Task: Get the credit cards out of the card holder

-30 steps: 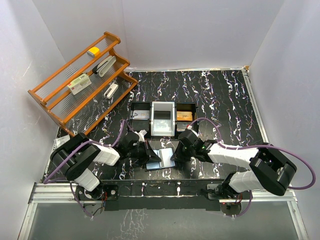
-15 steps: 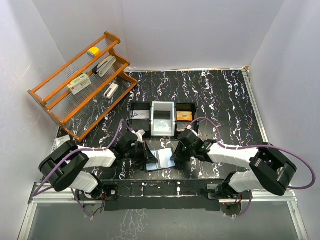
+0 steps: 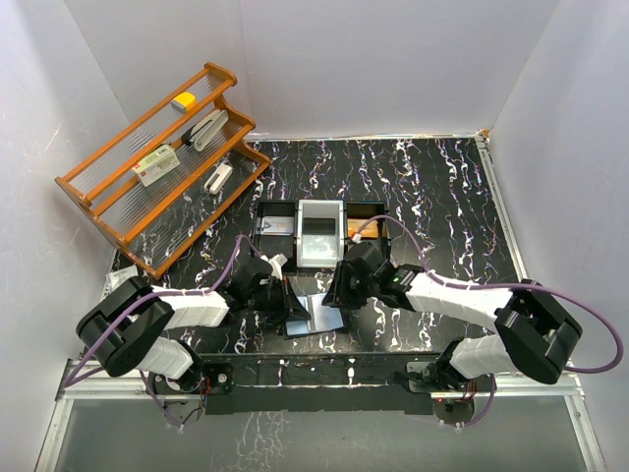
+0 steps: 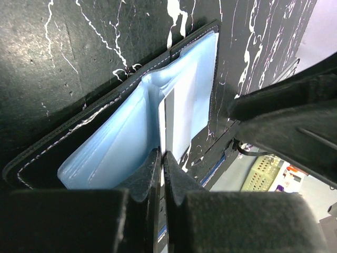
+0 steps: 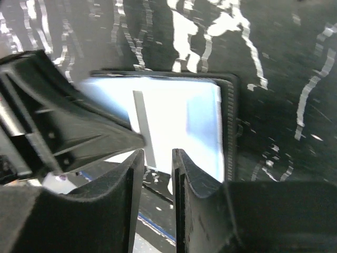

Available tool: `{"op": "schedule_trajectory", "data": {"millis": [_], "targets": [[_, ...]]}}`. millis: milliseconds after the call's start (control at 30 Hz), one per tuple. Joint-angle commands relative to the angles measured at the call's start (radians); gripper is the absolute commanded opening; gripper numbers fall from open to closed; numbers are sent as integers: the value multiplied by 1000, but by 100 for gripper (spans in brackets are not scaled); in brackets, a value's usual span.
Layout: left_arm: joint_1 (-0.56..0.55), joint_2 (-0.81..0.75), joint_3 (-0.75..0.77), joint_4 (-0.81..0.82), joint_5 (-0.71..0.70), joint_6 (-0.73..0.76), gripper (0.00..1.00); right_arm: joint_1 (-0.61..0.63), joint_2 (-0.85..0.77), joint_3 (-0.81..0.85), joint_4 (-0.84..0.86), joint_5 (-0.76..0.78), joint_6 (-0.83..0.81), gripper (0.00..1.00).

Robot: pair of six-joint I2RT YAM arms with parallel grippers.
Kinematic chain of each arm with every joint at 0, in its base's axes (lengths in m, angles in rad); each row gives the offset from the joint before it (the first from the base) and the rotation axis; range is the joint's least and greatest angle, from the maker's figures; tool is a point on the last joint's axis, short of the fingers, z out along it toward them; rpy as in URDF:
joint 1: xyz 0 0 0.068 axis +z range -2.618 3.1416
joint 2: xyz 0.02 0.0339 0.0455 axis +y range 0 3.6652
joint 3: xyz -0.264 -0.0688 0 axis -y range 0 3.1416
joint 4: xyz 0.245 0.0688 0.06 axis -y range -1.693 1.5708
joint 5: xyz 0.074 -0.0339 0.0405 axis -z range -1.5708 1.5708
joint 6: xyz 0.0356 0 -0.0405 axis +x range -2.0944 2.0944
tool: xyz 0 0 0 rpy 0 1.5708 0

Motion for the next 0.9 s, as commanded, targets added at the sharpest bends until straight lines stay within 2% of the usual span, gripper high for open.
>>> {"op": "schedule_trajectory", "data": {"millis": [0, 100, 300, 467, 867], "targets": [[5, -4, 28, -43, -1, 24, 0, -4, 47, 78, 116, -96, -64, 27], [5, -6, 32, -47, -1, 24, 0, -4, 104, 95, 139, -122, -75, 28], [5, -21, 56, -107, -8, 54, 0, -5, 205, 116, 14, -32, -82, 26], [8, -31, 94, -199, -18, 106, 0, -4, 223, 97, -51, 44, -74, 24], [23, -100, 78, -263, -36, 110, 0, -4, 248, 89, -49, 47, -64, 19]]}}
